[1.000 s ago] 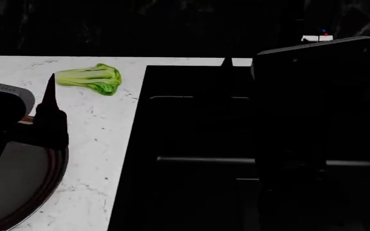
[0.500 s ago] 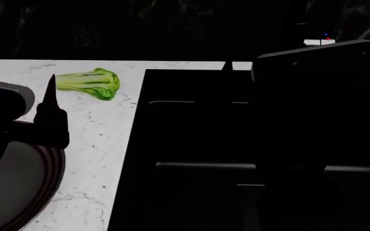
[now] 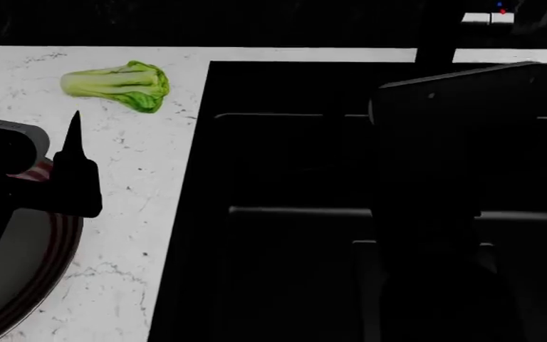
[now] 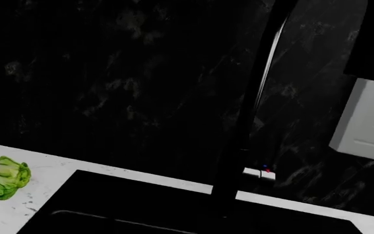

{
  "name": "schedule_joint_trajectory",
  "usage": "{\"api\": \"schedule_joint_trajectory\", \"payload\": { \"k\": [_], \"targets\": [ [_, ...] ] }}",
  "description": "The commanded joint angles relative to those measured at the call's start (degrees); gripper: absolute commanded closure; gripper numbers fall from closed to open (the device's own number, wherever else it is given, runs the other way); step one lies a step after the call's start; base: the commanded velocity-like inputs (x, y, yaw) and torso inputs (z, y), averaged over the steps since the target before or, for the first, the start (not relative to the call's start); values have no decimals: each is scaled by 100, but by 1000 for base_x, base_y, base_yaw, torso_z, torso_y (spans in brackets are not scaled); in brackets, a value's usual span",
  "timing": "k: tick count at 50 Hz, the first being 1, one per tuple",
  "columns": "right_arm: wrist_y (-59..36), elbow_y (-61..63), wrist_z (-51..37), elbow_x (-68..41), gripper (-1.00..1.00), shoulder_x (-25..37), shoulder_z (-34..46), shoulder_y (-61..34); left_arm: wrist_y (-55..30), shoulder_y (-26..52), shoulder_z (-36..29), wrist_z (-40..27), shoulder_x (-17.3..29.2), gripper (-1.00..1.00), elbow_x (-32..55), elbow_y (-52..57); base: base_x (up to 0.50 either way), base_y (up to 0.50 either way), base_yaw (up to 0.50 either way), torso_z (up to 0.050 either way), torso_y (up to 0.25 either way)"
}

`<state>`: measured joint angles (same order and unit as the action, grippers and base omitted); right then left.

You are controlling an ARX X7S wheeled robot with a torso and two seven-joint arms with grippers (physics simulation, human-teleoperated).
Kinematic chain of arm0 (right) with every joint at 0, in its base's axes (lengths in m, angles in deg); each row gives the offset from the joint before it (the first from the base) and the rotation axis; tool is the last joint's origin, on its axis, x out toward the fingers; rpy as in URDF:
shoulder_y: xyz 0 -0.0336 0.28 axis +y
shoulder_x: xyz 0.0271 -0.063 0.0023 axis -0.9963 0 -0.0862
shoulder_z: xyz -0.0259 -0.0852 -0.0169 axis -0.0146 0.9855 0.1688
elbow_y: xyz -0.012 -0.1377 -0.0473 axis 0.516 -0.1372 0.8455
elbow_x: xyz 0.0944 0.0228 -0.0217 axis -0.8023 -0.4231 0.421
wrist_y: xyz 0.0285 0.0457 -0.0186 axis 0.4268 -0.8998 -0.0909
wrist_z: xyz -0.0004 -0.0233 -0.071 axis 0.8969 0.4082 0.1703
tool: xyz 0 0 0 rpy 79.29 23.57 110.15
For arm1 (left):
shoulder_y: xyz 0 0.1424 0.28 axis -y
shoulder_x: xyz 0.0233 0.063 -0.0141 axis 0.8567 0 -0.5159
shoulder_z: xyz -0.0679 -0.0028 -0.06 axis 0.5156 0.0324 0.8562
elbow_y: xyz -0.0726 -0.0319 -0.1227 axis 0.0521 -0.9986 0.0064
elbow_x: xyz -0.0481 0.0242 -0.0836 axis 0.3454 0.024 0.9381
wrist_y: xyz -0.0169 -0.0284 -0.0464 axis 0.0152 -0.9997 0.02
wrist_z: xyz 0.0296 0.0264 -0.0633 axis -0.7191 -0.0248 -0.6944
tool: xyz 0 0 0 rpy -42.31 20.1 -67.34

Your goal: Pick the asparagus from the sink and place it on the plate located on the counter

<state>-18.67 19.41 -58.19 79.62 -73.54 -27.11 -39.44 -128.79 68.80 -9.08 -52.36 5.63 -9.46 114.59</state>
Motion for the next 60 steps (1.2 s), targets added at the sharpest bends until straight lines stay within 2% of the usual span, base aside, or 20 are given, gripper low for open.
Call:
{"api": "schedule_joint_trajectory", "payload": {
  "k": [1,11,16,21,30,50,60],
  "targets": [
    [30,-10,68,107,-100,-15,46,-15,71,-20,-3,59,23,-100,-34,2,0,0,0,0,-197],
    [-25,-53,49,86,-100,56,92,-44,8,33,-11,20,46,-100,61,35,-1,0,0,0,-165],
    [-383,-258,143,91,-100,277,282,-288,-129,105,-63,8,66,-100,78,121,0,0,0,0,0],
    [-565,-1111,336,34,-100,636,376,-626,-291,152,-92,11,115,-100,81,295,0,0,0,0,0],
    [-709,-2063,524,-49,-100,919,608,-843,-466,240,-177,-42,125,-100,91,413,0,0,0,0,0],
    [-200,-3921,477,-10,-100,1225,633,-1019,-509,356,-247,-142,129,-100,204,358,0,0,0,0,0],
    [609,-5447,438,-49,-100,1250,634,-1232,-543,366,-274,-185,157,-100,243,388,0,0,0,0,0]
  ]
}}
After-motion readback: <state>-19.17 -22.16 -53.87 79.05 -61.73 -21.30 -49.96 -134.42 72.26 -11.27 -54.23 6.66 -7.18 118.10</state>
